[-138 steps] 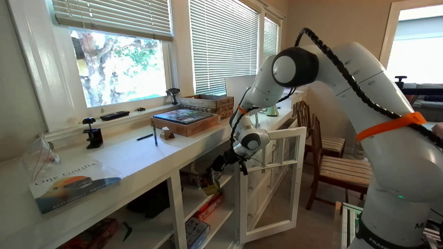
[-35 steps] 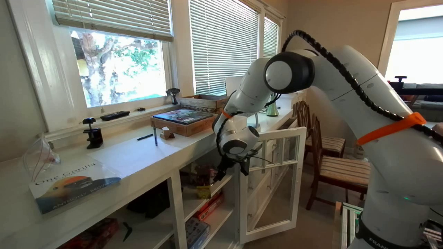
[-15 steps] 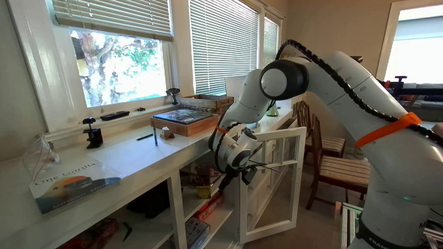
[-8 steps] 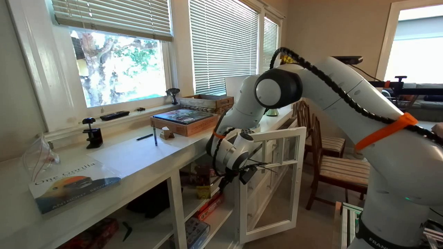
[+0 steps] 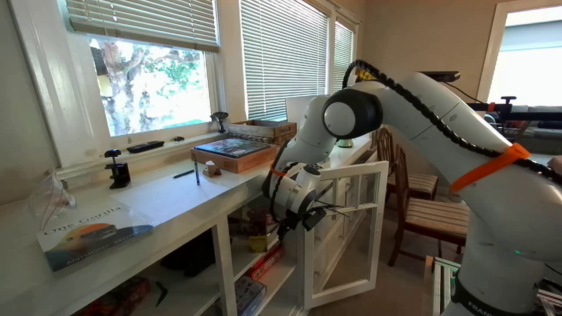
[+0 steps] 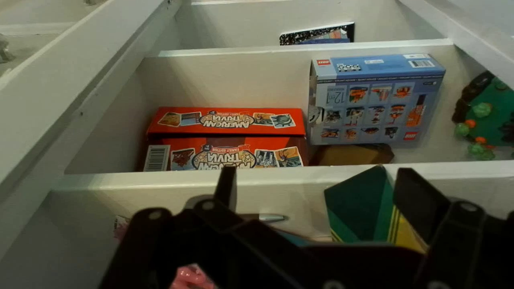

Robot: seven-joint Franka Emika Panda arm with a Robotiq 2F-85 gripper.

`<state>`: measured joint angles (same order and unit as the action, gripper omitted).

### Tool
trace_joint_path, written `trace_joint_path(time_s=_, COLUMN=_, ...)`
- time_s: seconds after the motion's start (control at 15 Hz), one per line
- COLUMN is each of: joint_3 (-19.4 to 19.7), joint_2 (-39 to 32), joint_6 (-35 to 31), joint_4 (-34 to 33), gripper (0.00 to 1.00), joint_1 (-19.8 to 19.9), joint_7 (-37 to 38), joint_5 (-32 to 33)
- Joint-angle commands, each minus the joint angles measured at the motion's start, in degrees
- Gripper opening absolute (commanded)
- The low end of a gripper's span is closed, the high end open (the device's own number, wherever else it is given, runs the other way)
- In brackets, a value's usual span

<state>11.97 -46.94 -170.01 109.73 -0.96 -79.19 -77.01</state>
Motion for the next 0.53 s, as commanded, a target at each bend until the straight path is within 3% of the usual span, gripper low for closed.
trace_joint_path(time_s=0.0, joint_3=1.41, joint_2=-3.81, joint_6=2.44, joint_4=-3.31, gripper=1.0, joint_1=-2.02, joint_7=6.85, joint_5=4.11)
trace_joint_path(time_s=0.47, joint_3=0.9, joint_2=-4.94, joint_6=5.08, joint_4=-5.07, gripper=1.0, joint_1=-2.09, joint_7=9.11, joint_5=5.0)
